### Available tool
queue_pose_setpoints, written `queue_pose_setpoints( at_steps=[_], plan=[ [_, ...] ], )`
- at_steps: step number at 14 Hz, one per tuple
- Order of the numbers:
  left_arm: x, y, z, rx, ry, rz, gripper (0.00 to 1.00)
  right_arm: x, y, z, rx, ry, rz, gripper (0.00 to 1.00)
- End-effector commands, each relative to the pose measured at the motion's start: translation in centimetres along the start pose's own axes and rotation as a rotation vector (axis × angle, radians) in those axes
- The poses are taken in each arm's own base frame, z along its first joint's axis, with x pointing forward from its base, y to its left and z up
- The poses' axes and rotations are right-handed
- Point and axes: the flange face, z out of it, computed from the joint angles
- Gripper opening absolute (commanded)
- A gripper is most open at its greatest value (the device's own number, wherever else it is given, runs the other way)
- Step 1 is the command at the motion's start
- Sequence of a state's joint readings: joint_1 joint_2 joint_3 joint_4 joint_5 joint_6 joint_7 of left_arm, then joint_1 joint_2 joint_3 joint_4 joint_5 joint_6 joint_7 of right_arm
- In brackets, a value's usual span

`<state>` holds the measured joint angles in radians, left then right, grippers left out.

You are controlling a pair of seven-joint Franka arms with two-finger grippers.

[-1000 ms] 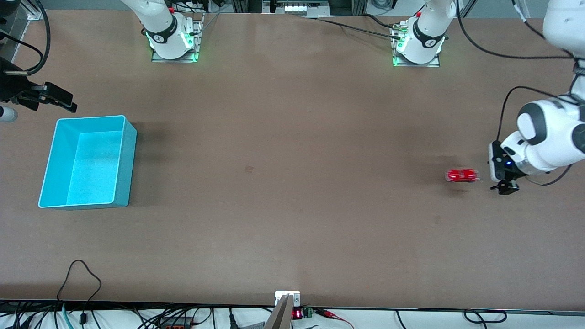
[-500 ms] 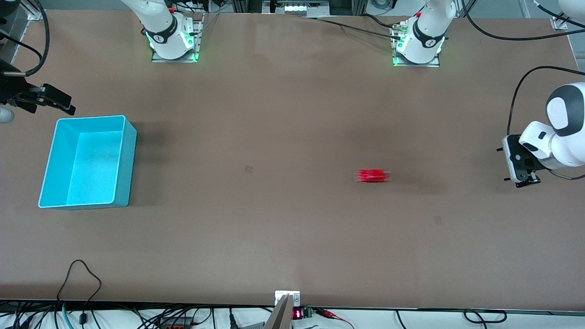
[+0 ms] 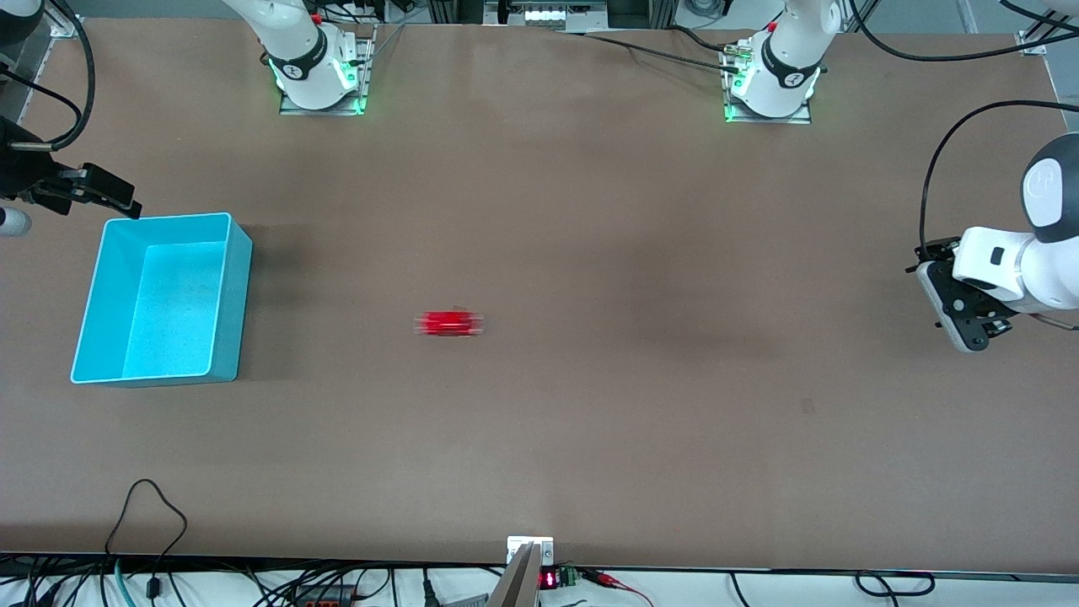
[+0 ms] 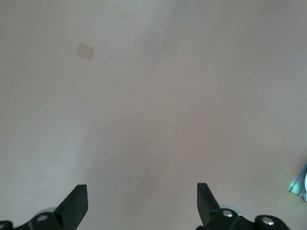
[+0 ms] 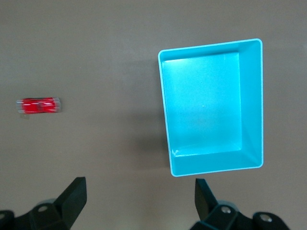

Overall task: Wind red beetle toy and store in blue box
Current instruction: 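Draw the left gripper back while the car rolls toward the box, then reach the right gripper toward the red car beside the blue box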

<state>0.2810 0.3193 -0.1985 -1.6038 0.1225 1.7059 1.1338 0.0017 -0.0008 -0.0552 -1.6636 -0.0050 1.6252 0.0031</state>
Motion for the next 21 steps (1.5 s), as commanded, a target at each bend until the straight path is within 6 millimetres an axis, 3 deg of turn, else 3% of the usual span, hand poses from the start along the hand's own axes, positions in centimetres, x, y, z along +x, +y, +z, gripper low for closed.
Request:
queue_pose_setpoints(
  at_steps=[1,6,9,11,13,16,19,21],
  plan=[
    [-1.8,0.8,-3.6,0.010,-0.035,-0.102,1.00,0.3,0.3,-1.3,0.003,0.024,0.000,1.00],
    [-5.3,3.2,-8.9,0.067,-0.031,-0.235,1.00,0.7,0.1,-0.5,0.005,0.012,-0.003,1.00],
    [-5.5,5.7,-11.8,0.092,-0.025,-0.373,1.00,1.4,-1.5,0.8,-0.001,-0.013,-0.024,1.00],
    [-5.2,7.1,-13.4,0.093,-0.022,-0.497,1.00,1.8,-3.8,1.5,0.001,-0.013,-0.068,1.00],
    [-4.0,8.9,-16.6,0.084,-0.013,-0.572,1.00,3.1,-4.5,2.4,0.006,0.018,-0.079,1.00],
    [-1.7,11.1,-17.3,0.010,0.071,-0.663,1.00,3.9,-4.7,3.8,0.008,0.003,-0.103,1.00],
    [0.9,14.6,-18.0,0.003,0.105,-0.928,1.00,5.5,-5.0,6.8,0.035,-0.011,-0.231,1.00],
    [2.3,15.6,-18.0,0.010,0.120,-1.039,1.00,6.5,-5.2,9.2,0.062,0.012,-0.389,1.00]
  ],
)
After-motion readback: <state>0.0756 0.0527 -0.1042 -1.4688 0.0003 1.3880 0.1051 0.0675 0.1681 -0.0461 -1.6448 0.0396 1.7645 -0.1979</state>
